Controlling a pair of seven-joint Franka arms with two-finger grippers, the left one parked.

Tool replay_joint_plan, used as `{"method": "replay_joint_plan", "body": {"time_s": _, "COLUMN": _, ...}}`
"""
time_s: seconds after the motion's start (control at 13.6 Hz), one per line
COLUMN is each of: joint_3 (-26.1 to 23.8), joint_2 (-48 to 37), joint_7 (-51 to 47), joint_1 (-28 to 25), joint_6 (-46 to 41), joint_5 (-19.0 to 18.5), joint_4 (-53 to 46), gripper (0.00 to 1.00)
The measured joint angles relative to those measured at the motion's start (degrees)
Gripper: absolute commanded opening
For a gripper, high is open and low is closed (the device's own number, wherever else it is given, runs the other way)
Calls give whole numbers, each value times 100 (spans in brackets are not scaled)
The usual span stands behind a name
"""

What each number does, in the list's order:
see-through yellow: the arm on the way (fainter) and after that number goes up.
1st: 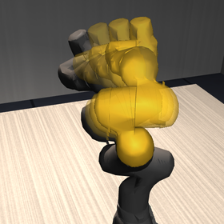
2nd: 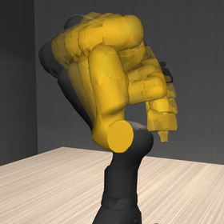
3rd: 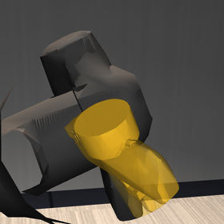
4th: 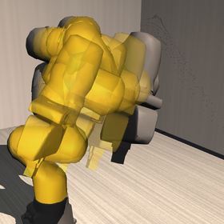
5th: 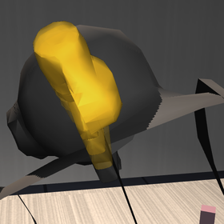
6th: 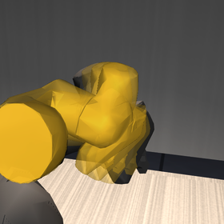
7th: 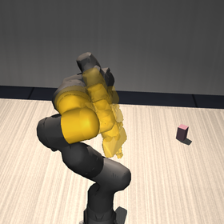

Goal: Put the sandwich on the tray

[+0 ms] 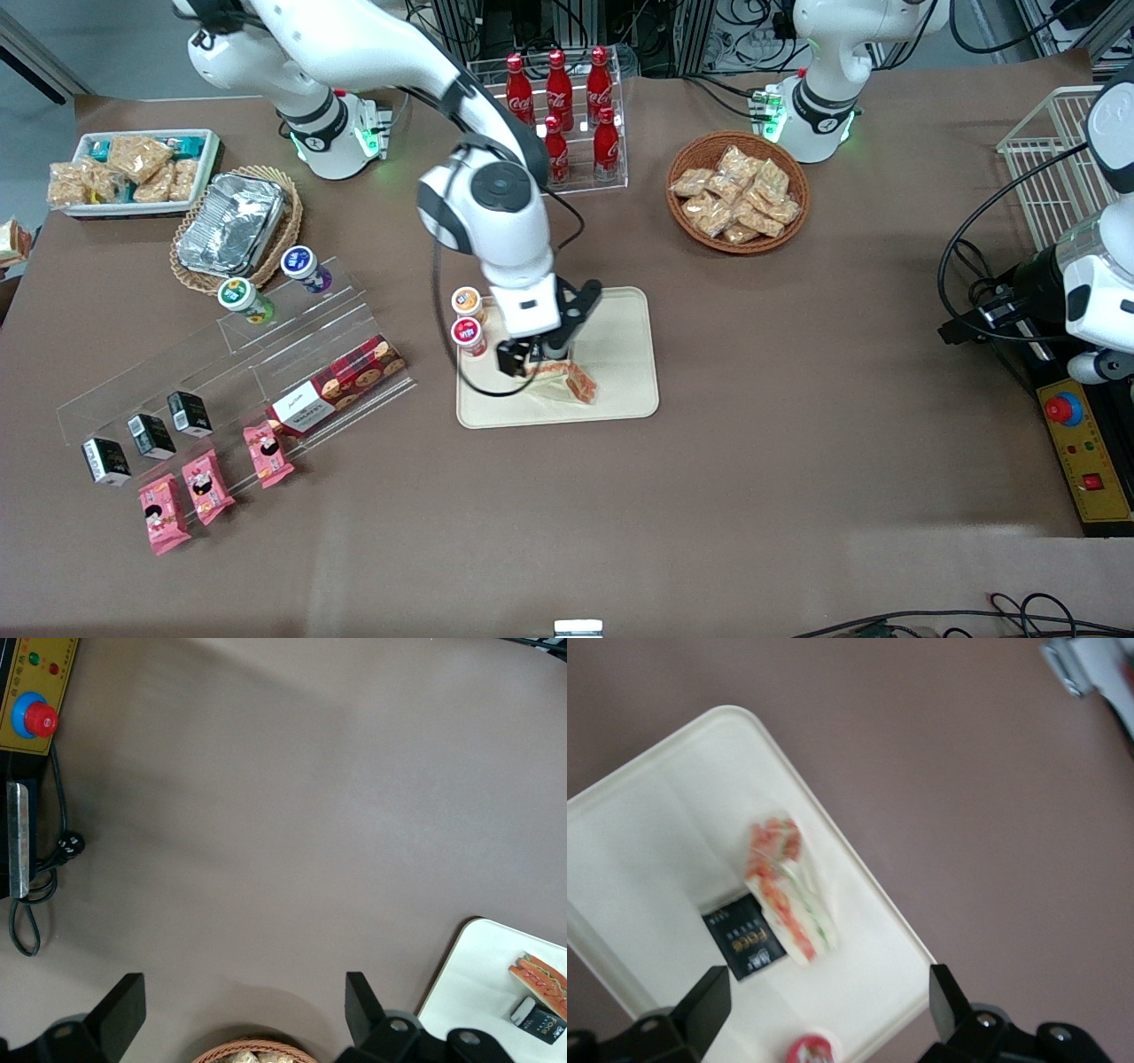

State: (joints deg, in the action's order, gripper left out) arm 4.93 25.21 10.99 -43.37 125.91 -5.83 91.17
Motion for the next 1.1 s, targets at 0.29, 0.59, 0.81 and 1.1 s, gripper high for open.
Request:
{"method": "replay_joint_plan", "body": {"time_s": 0.29, "joint_3": 212, "joint_2": -635, "joint_7": -263, "joint_1": 455, "joint_6": -1008, "joint_5": 123, "joint_4": 4, "gripper": 99}}
{"method": "replay_joint_plan", "body": {"time_s": 0.59, "joint_3": 265, "joint_2": -1212, "joint_7": -508, "joint_1": 1184, "joint_6": -1844, "joint_5": 307, "joint_4": -4, "gripper": 99}}
{"method": "replay_joint_plan", "body": {"time_s": 0.81, "joint_3": 277, "joint_2": -1656, "joint_7": -971, "joint_1": 1814, "joint_6": -2406, "joint_5": 526, "joint_4": -4, "gripper": 99}}
{"method": "replay_joint_plan", "body": {"time_s": 1.1, "joint_3": 275, "joint_2": -2074, "joint_7": -1369, "joint_1": 2434, "joint_6": -2955, "joint_5": 534, "joint_4": 4, "gripper": 99}}
